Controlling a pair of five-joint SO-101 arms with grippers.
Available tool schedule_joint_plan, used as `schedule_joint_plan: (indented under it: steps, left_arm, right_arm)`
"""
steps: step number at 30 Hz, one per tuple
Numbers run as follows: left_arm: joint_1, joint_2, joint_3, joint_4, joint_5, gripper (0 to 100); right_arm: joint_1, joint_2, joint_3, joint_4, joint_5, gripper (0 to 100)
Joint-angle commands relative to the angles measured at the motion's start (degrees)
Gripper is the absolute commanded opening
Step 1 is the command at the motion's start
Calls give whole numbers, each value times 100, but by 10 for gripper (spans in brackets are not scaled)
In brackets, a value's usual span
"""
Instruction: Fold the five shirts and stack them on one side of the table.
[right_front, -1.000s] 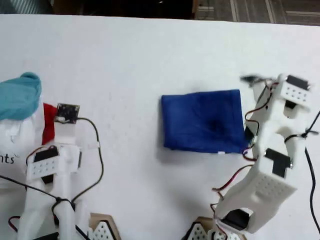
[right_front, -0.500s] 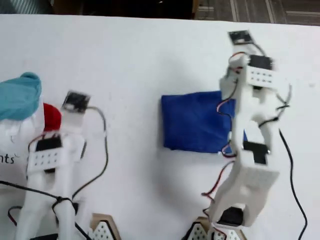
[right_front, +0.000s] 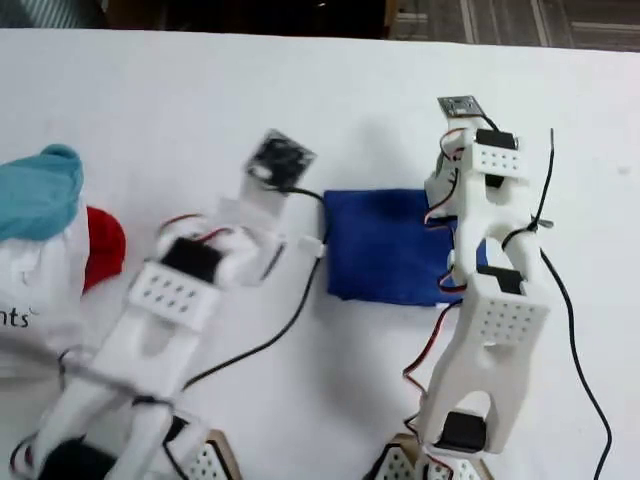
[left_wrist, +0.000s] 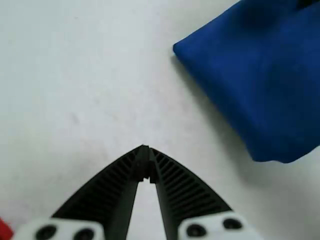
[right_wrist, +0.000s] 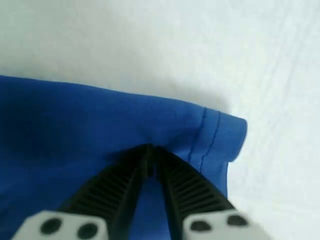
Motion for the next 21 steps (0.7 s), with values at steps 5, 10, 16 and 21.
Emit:
schedule_joint_plan:
  steps: [5, 10, 16, 21]
  left_arm:
    - [677, 2435, -2035, 149, 730, 26]
    - [1345, 3033, -2510, 290, 1275, 26]
    - [1723, 3771, -2571, 141, 1837, 26]
    - [1741, 4264, -3020, 413, 2892, 27]
  right_arm:
    - [453, -725, -44, 321, -53, 21]
    - [444, -725, 62, 330, -35, 21]
    - [418, -725, 88, 242, -35, 21]
    - [418, -725, 105, 251, -35, 21]
